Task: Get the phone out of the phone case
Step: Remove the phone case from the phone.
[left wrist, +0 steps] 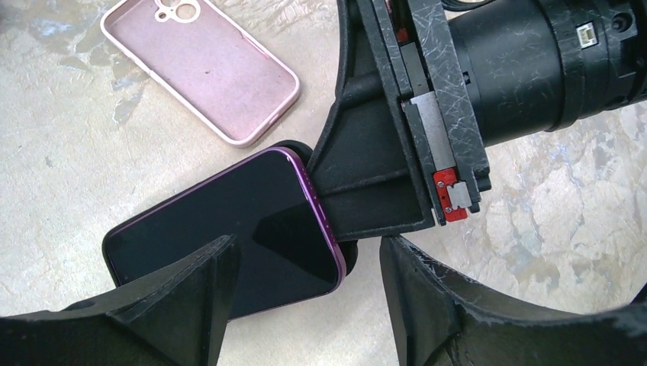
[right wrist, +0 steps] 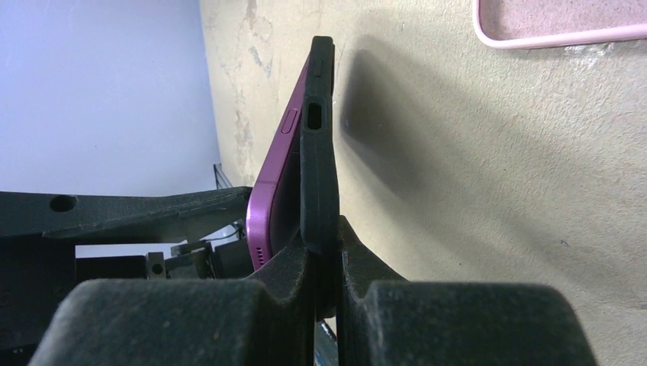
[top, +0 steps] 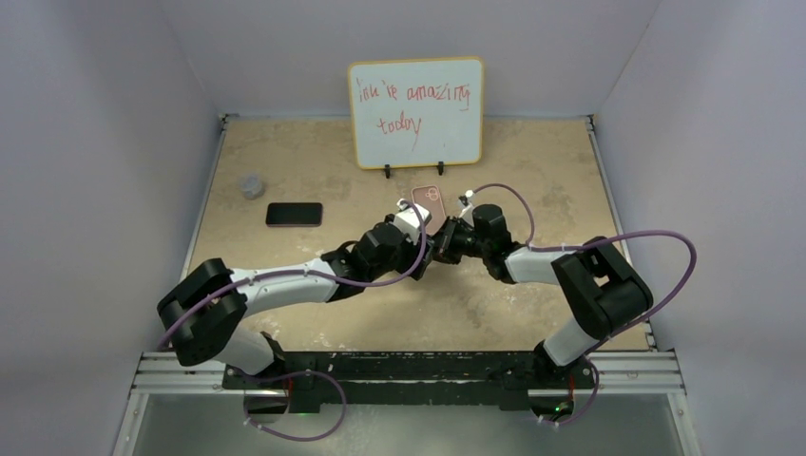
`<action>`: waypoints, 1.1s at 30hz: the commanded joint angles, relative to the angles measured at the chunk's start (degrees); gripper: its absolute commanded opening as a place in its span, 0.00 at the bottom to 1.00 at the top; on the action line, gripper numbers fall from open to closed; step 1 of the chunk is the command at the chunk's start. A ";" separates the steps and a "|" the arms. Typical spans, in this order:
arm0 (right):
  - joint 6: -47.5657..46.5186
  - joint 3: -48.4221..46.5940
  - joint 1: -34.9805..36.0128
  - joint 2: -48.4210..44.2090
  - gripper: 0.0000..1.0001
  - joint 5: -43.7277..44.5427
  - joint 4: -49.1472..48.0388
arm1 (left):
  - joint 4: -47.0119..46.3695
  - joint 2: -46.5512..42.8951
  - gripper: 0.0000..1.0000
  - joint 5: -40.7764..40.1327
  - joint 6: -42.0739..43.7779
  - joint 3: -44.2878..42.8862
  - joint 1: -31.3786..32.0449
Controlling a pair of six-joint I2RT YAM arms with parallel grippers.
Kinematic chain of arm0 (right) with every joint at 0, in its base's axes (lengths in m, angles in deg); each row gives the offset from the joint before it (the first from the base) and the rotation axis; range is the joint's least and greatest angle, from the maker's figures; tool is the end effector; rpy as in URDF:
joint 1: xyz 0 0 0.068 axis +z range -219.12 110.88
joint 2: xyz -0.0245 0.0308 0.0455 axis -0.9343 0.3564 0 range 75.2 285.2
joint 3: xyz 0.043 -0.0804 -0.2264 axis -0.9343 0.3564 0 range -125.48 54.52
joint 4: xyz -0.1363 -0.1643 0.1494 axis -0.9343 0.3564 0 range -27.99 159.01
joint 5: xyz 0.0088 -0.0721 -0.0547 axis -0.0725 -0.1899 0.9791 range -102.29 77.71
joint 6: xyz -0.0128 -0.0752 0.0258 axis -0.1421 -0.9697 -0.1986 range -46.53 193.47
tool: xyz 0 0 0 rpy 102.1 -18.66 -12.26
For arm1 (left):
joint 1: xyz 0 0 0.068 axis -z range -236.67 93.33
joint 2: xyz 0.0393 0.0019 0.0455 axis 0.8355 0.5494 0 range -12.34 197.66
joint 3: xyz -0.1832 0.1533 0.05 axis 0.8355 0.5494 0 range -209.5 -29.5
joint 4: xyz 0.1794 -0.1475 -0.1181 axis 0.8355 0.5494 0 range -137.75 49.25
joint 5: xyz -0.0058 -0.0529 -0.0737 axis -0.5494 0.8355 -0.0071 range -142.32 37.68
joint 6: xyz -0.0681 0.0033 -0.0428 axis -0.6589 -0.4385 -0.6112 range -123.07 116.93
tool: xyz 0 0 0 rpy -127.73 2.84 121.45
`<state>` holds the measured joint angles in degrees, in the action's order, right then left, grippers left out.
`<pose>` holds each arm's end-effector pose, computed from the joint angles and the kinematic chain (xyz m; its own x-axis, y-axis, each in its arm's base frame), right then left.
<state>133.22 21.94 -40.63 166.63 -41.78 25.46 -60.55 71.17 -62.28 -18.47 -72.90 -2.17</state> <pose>0.2720 0.1865 0.1187 -0.8725 0.3819 -0.3048 -0.1228 0.4323 0.8933 0.2103 -0.2743 0.1694 -0.4461 0.1751 -0.8777 0.6164 0.7712 -0.1594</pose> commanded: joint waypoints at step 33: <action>1.32 -1.09 0.34 -1.96 0.00 -0.82 -4.97 | 4.45 -3.92 0.61 -8.85 3.73 -2.75 -0.44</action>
<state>133.59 21.94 -40.63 166.68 -41.76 24.80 -55.30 70.03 -67.61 -15.69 -74.34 -2.04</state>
